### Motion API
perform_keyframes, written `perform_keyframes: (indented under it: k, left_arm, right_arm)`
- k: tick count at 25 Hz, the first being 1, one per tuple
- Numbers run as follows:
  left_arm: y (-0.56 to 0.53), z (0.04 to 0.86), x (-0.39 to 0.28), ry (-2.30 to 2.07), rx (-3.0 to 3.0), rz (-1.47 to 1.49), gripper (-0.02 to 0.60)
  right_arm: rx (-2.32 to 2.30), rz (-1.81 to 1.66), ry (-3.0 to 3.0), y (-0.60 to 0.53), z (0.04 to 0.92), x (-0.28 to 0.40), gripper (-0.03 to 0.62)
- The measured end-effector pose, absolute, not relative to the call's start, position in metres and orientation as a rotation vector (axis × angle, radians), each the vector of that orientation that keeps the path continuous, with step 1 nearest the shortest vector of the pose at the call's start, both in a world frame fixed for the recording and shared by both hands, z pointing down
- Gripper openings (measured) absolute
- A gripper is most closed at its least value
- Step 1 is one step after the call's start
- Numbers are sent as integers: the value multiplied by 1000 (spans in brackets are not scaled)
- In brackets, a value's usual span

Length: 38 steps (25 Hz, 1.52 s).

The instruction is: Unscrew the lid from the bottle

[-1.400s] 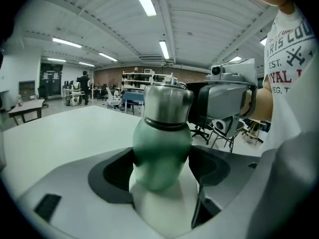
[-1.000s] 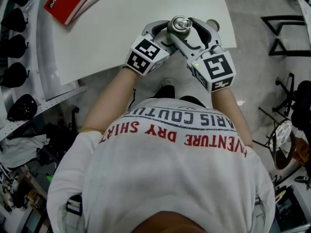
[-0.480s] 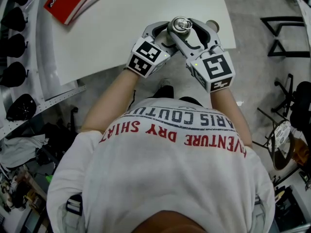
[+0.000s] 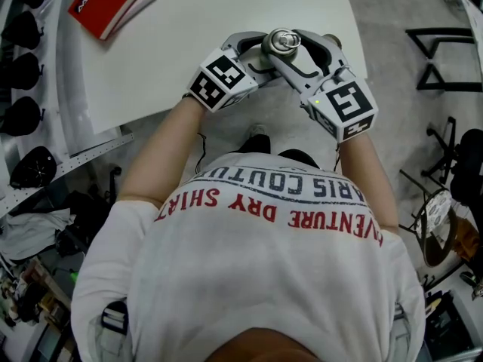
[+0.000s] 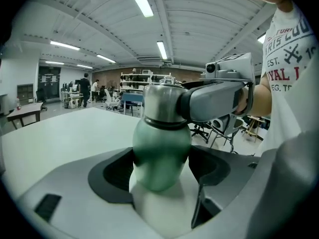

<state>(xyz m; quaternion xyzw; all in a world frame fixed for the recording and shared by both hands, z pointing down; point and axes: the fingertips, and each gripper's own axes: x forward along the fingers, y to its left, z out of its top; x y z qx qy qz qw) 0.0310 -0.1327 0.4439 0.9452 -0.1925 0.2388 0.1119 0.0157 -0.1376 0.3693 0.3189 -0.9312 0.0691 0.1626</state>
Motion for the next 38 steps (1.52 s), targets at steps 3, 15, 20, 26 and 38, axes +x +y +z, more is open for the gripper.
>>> perform_keyframes:
  k: [3,15,20,26,38]
  left_arm:
    - [-133,445,32,-471,2797,722,364]
    - [-131,447,32,-121,2863,861,364]
    - [-129,447,32,24,2879,910,364]
    - [-128,449,33,184,2863,1017,364]
    - [-126,449,34,294,2852,1100,364]
  right_arm:
    - [818,186,-2668,-138,370,16,239]
    - [479,116,-2703,-135,370,14,239]
    - [325,94,-2747,-134,369,13,239]
    - [205,55,-2741,-132,369,13,239]
    - [138,39,-2733,-130,369,15,241]
